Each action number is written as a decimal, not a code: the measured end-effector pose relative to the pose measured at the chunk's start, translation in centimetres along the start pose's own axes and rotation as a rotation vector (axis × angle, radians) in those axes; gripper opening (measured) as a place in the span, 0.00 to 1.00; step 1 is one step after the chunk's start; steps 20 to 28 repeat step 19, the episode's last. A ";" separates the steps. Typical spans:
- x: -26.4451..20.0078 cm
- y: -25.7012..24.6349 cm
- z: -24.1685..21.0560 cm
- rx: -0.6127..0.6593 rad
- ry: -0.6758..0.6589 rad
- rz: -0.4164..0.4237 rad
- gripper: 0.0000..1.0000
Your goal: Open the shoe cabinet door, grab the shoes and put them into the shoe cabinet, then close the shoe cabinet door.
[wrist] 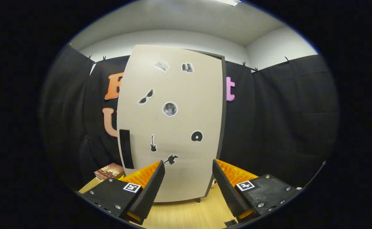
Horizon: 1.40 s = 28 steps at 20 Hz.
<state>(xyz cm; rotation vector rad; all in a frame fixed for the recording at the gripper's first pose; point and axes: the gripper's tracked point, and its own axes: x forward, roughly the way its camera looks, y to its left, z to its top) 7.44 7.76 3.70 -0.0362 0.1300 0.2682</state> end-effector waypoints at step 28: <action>-9.1 -13.7 6.6 0.013 -0.113 -0.125 0.93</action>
